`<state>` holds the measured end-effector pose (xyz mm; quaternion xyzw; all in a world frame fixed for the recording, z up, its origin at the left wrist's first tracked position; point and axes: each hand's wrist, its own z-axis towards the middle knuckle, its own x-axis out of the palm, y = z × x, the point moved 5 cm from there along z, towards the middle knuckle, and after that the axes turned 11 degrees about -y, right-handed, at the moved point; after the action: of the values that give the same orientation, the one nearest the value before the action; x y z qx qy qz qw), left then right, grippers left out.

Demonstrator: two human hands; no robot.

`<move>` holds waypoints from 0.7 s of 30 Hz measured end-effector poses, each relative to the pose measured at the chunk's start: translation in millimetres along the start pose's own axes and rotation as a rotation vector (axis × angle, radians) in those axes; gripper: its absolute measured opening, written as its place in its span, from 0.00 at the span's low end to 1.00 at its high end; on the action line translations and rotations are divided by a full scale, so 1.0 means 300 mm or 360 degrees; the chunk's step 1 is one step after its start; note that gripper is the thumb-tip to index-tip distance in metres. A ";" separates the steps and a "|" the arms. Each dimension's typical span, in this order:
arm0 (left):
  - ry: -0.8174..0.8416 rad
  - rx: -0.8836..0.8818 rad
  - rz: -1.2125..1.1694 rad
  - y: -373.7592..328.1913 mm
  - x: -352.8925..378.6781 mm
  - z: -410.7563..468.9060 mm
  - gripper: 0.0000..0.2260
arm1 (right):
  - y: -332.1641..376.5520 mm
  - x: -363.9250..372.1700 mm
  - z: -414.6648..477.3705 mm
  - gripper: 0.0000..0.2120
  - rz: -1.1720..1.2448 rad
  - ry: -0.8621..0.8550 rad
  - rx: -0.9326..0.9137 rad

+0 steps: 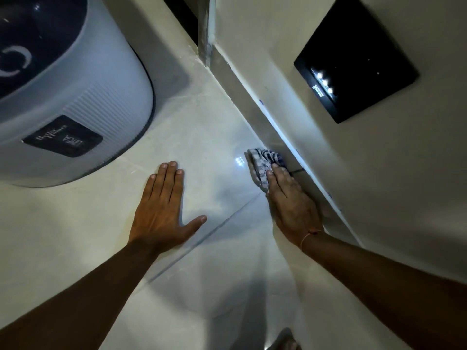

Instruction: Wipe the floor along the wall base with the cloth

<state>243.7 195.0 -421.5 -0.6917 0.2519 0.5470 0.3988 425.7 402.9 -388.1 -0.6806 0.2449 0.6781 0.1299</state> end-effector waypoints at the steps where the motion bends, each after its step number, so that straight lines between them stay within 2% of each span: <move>1: -0.0004 -0.0011 -0.0012 0.000 0.000 0.003 0.50 | 0.010 -0.003 0.008 0.26 -0.0022 -0.0029 0.0048; 5: -0.0044 -0.0018 -0.0001 0.010 0.005 0.030 0.50 | 0.087 0.021 0.060 0.32 0.0009 -0.0063 0.0189; 9: -0.0125 -0.0070 0.0053 0.009 -0.012 0.085 0.49 | 0.181 0.048 0.356 0.30 0.0125 -0.0200 0.0166; 12: -0.0133 -0.0099 0.0038 0.015 -0.026 0.101 0.50 | 0.210 0.061 0.392 0.31 0.0142 -0.0241 0.0221; 14: -0.0123 -0.0105 0.0001 0.023 -0.033 0.101 0.49 | 0.178 0.029 0.258 0.35 0.0137 -0.0200 0.0286; 17: -0.0098 -0.0107 -0.0037 0.029 -0.033 0.097 0.49 | 0.118 -0.012 0.094 0.36 0.0083 0.0042 0.0319; 21: -0.0090 -0.0134 -0.0033 0.037 -0.025 0.108 0.49 | 0.189 0.020 0.365 0.30 0.0138 -0.0024 0.0108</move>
<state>215.1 214.9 -420.2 -0.6947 0.2101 0.5723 0.3819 302.6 409.7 -390.4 -0.6594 0.2962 0.6795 0.1252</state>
